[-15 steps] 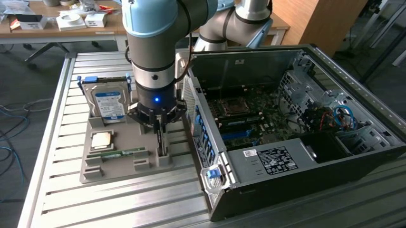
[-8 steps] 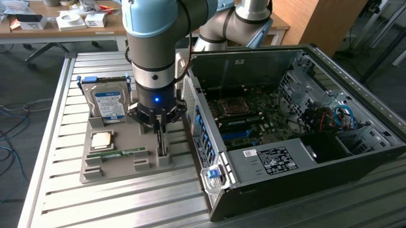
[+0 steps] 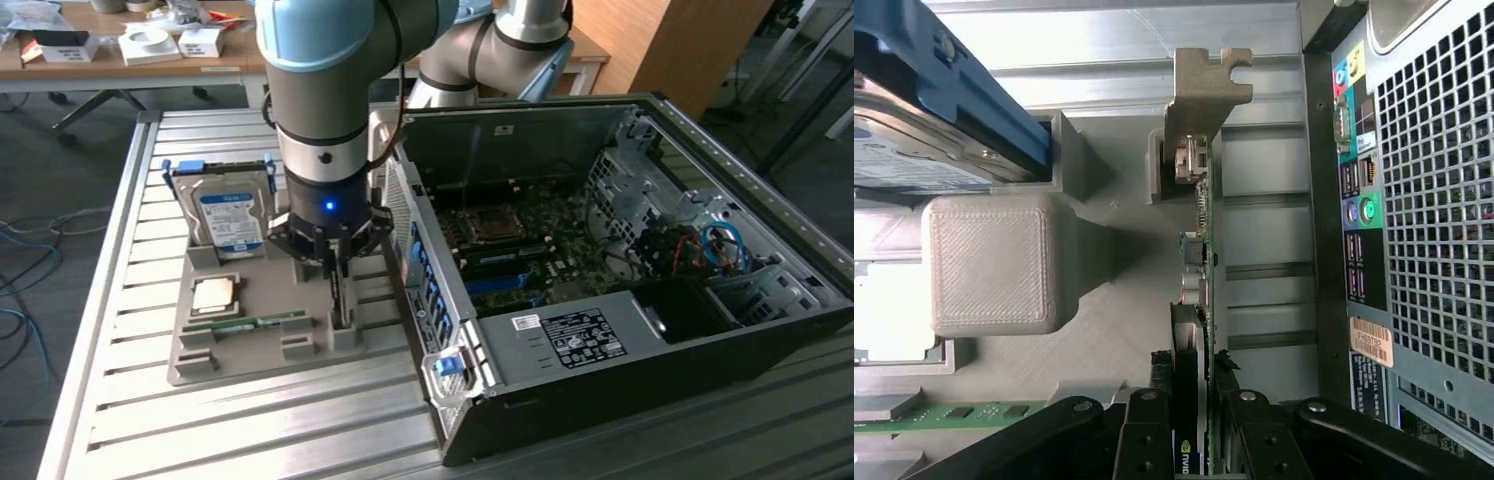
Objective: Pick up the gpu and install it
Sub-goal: 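Pick up the gpu and move the gpu toward the slot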
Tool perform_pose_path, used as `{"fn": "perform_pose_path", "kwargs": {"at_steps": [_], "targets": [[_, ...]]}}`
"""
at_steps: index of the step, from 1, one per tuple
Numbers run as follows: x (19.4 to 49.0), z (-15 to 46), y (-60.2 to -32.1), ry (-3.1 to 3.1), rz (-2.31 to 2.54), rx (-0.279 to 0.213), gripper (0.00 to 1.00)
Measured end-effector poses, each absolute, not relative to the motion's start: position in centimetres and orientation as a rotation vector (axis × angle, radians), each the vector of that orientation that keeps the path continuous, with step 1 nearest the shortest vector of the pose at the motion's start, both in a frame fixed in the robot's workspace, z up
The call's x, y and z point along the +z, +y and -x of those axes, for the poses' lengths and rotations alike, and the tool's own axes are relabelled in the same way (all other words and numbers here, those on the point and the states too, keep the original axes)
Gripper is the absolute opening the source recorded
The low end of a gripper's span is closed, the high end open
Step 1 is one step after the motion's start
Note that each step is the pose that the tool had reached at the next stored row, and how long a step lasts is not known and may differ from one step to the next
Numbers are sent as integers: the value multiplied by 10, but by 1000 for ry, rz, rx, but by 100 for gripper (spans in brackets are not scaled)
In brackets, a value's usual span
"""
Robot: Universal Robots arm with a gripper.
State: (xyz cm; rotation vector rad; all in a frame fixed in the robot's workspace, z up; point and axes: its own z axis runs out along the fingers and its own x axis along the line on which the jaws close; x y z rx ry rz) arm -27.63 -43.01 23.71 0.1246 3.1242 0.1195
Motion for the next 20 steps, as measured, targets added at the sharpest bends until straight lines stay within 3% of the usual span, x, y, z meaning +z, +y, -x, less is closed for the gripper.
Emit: {"fn": "perform_pose_path", "kwargs": {"at_steps": [20], "targets": [[321, 276, -430, 3124, -125, 119, 26]]}}
